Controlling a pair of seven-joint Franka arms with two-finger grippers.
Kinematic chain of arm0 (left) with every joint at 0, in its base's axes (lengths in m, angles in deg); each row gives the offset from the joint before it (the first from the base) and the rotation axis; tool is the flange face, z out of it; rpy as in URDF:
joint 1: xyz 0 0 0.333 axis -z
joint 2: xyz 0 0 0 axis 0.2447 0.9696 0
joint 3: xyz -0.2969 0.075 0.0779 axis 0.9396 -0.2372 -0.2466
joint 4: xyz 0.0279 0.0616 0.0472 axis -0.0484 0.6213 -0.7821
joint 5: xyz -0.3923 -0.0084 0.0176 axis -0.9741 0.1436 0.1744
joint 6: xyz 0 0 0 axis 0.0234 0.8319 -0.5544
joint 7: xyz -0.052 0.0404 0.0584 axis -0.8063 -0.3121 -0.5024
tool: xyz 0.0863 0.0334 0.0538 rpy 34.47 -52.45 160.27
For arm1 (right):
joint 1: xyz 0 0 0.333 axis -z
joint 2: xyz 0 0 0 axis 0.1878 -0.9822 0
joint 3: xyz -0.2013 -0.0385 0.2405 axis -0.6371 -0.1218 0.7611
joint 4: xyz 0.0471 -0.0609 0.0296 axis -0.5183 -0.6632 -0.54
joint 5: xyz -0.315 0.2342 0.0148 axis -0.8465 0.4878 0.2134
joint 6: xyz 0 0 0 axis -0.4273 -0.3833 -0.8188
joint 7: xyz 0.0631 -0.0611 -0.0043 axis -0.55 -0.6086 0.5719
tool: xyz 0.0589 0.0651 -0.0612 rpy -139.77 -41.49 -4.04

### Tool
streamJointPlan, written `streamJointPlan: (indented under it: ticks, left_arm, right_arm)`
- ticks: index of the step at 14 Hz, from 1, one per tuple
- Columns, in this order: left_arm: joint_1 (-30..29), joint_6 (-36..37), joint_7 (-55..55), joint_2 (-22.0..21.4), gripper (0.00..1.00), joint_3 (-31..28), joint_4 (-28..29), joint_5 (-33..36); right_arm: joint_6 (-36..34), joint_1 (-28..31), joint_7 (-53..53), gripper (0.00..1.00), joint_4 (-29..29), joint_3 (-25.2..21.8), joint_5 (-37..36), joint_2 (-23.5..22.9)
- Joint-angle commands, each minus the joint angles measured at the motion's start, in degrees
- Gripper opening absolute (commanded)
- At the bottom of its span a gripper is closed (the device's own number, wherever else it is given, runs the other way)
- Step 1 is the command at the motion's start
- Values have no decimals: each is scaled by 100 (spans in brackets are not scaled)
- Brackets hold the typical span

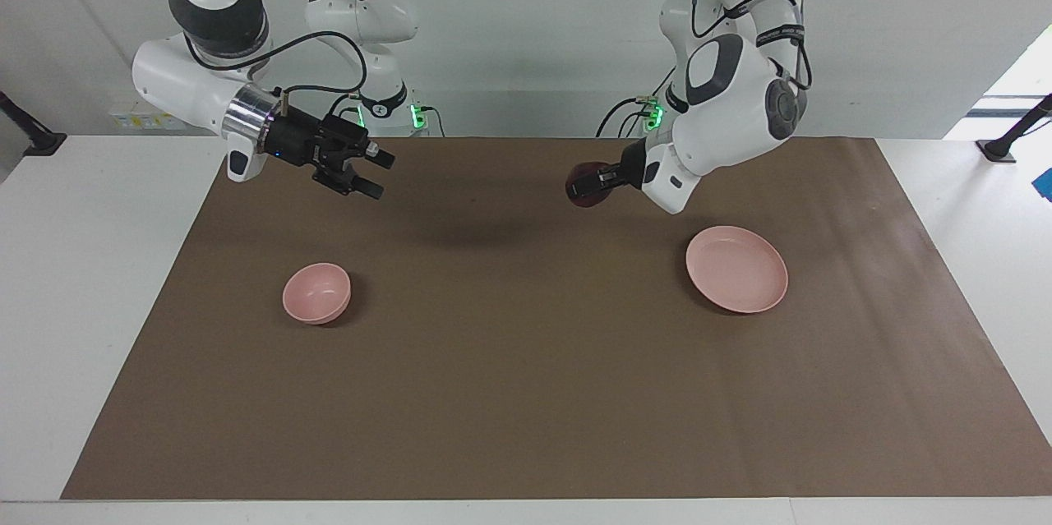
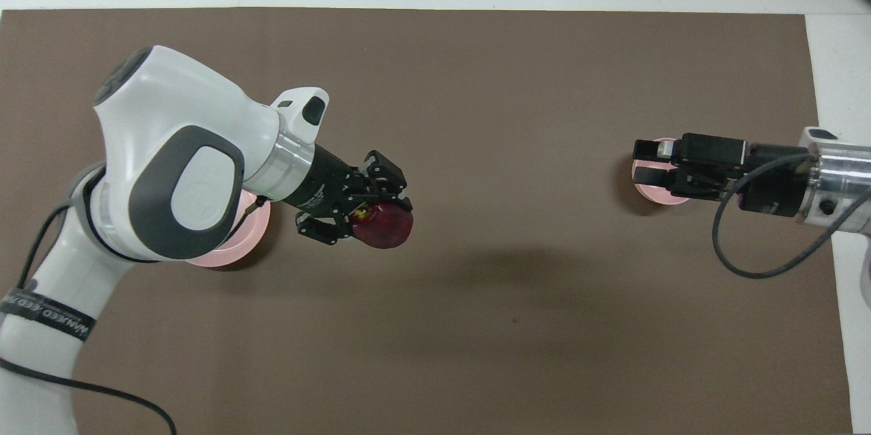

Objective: Move apple from plate to bowl
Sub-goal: 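Carry the apple toward the bowl with the left gripper while the right gripper approaches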

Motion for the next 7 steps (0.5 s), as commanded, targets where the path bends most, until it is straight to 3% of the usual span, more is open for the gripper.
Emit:
streamJointPlan:
  ticks: [1, 7]
  left_arm:
    - [66, -19, 130, -27, 0, 87, 15, -827]
    - [31, 342, 506, 52, 0, 166, -178, -2598]
  right_arm:
    - [-101, 106, 286, 100, -318, 16, 235, 315]
    - [-303, 80, 656, 100, -785, 16, 218, 676]
